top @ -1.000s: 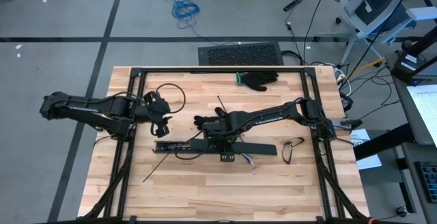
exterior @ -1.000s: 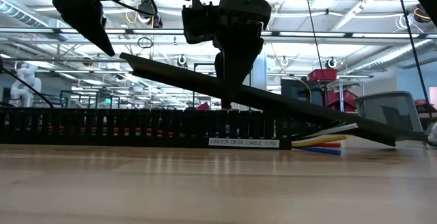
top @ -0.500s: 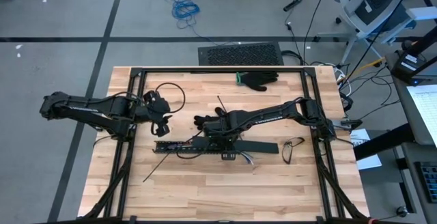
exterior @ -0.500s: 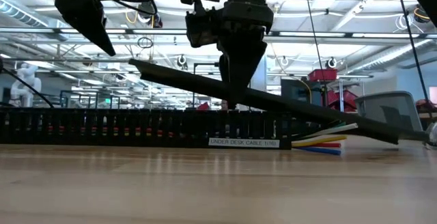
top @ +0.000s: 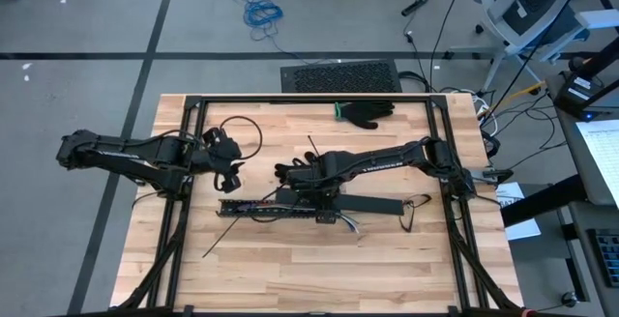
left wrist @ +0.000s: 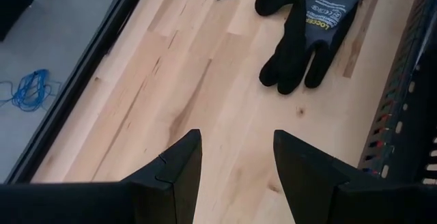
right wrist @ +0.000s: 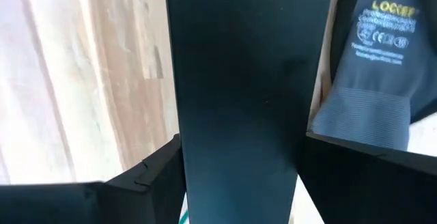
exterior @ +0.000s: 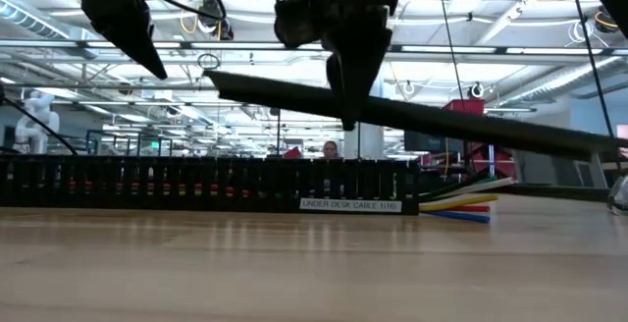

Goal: Ziptie cables
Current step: Close the black cable duct

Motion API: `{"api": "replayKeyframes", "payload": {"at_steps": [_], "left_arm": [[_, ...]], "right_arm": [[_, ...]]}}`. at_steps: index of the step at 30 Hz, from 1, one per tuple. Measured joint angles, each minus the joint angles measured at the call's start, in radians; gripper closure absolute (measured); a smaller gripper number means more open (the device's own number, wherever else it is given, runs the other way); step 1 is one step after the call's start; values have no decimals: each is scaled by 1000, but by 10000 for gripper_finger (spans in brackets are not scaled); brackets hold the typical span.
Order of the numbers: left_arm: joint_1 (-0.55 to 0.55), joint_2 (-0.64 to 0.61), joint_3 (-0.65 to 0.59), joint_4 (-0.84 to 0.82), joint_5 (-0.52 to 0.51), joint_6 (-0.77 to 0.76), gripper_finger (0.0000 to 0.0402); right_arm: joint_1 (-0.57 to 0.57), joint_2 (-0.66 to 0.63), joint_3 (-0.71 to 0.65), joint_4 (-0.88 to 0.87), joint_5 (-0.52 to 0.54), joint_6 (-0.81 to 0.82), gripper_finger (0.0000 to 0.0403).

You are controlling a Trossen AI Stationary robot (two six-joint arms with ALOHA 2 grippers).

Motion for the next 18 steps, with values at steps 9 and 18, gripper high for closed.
{"api": "replayKeyframes", "payload": {"at_steps": [9,18], "left_arm": [[-2,18,0,184,115,65,224],[-64,105,-169,596,188,6,224]], "right_arm": [[2,39,0,-24,-5,5,166],[1,51,0,19,1,12,164]]}}
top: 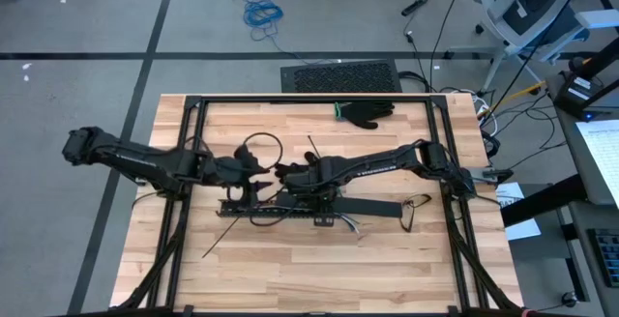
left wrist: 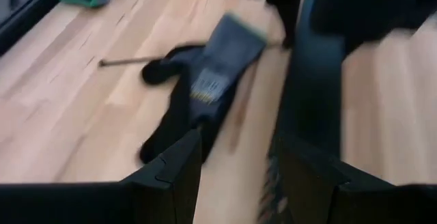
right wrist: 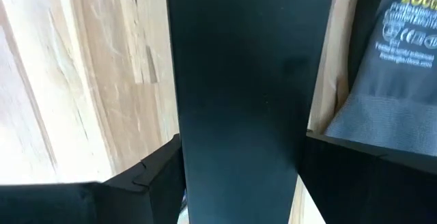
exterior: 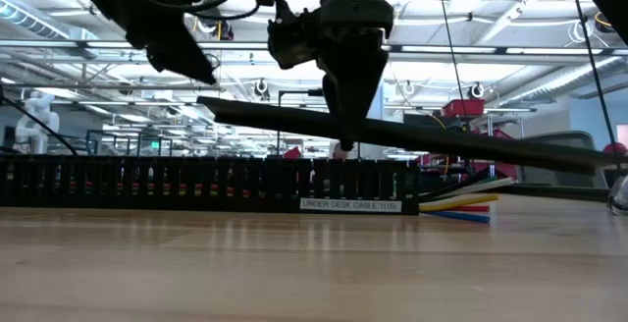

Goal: Ziptie cables
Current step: Close the black cable duct

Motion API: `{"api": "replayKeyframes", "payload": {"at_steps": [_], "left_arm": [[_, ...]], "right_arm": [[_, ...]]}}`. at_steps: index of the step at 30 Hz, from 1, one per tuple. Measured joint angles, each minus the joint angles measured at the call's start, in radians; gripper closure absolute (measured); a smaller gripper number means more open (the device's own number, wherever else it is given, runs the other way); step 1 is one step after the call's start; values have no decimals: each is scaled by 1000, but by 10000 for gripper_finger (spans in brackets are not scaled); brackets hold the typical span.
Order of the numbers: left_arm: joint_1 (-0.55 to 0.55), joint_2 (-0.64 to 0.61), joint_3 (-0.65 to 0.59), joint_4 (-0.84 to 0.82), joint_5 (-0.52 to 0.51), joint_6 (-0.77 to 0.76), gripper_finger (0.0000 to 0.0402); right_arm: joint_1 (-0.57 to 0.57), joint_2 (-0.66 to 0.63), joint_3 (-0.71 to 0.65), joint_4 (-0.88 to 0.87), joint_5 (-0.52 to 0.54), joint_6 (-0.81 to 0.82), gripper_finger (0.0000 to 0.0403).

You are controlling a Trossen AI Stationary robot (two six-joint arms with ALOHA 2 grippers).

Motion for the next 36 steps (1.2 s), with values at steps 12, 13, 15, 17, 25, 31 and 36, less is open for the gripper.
{"api": "replayKeyframes", "payload": {"at_steps": [12,13,15,17,25,31,36], "left_arm": [[-112,41,-15,167,-39,-162,224],[-126,56,-15,180,-39,-182,224],[-162,93,-15,233,-35,-199,224],[-196,137,-15,294,-34,-213,224],[-226,217,-14,350,-97,-260,224],[-225,248,-14,289,-175,-265,224],[-225,286,-14,297,-168,-268,224]], "right_arm": [[12,22,-1,19,-3,-1,163],[11,24,-1,23,-2,0,163],[11,24,-1,30,2,0,163],[11,24,-1,34,8,2,163],[6,24,-1,41,23,26,163],[25,24,-1,39,-5,16,163],[38,23,8,43,-2,-7,163]]}}
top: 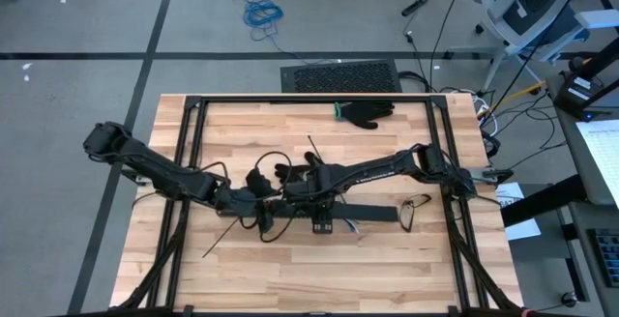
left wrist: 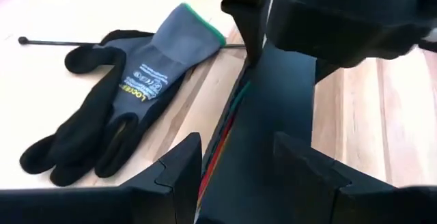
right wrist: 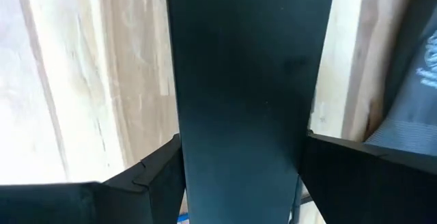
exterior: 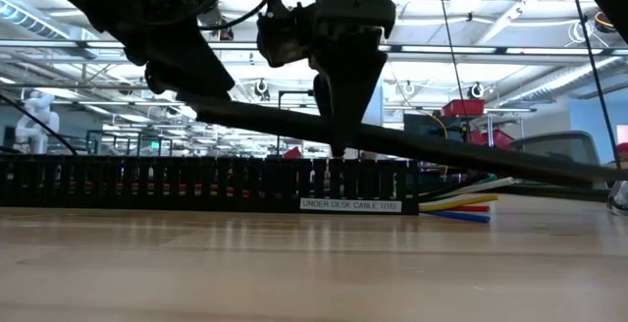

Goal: Ziptie cables
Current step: Close the black cable duct

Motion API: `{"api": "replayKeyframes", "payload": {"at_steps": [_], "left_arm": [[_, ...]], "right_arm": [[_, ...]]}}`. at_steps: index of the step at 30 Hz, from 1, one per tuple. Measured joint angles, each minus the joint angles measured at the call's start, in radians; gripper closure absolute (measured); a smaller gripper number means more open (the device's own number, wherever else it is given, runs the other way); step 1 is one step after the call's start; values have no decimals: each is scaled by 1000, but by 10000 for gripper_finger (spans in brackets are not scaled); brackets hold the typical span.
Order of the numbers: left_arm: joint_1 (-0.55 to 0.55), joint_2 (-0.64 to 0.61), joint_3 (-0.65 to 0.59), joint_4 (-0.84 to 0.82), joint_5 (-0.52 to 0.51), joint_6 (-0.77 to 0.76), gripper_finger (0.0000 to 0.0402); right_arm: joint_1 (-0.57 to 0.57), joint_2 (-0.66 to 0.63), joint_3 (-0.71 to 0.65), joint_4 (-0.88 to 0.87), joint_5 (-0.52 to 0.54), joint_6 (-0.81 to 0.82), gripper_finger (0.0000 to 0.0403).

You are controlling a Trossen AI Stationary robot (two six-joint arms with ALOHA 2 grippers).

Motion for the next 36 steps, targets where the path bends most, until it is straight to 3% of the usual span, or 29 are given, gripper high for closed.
{"api": "replayKeyframes", "payload": {"at_steps": [16,36], "left_arm": [[0,105,1,16,28,2,224],[0,132,0,-16,27,11,224]], "right_arm": [[-10,-2,12,-14,53,-26,163],[-10,-3,12,55,51,86,163]]}}
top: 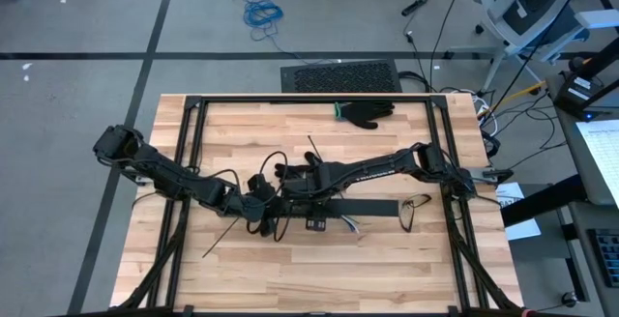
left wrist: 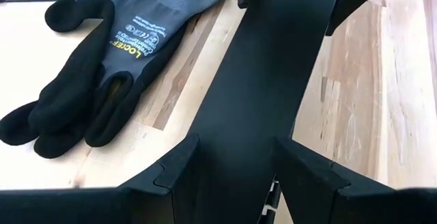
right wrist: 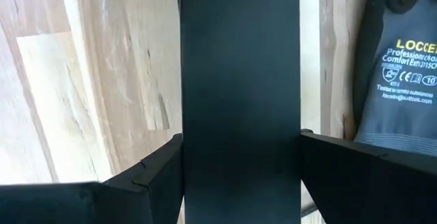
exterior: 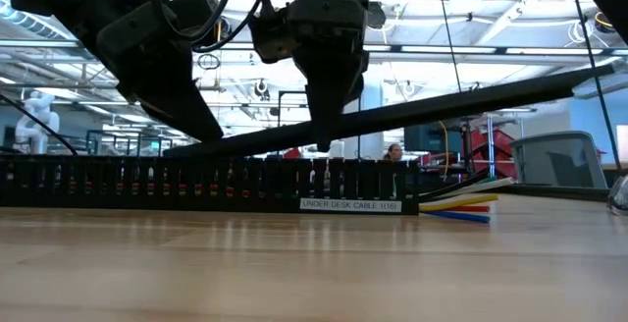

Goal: Ziptie cables
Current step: Close the black cable duct

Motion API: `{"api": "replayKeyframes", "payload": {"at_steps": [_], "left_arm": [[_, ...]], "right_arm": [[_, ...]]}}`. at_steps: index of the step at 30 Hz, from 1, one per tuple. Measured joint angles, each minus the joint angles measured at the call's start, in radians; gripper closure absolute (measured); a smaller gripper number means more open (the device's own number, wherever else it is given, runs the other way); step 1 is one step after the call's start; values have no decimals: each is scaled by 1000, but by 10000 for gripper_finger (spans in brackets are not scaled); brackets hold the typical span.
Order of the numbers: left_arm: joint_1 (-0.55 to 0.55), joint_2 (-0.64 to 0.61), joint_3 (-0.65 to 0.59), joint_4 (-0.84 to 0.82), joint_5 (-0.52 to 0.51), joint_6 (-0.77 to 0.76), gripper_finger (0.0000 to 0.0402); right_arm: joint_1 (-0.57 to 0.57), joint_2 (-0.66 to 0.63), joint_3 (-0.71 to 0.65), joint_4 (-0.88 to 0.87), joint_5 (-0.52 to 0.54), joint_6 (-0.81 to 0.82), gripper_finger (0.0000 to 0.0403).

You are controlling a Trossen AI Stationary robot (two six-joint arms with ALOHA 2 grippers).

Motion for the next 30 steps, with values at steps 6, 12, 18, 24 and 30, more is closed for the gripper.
{"api": "replayKeyframes", "payload": {"at_steps": [6,12,18,24,30], "left_arm": [[0,0,0,1,0,0,224],[0,0,0,3,-3,-3,224],[0,0,0,4,-4,-4,224],[0,0,0,8,-4,-10,224],[0,0,0,8,-4,-11,224]], "right_arm": [[0,0,-16,23,-6,-3,163],[0,0,-36,73,-2,-1,163],[0,0,-66,82,-3,-1,163],[0,0,-78,103,2,-21,163],[0,0,-78,109,4,-66,163]]}}
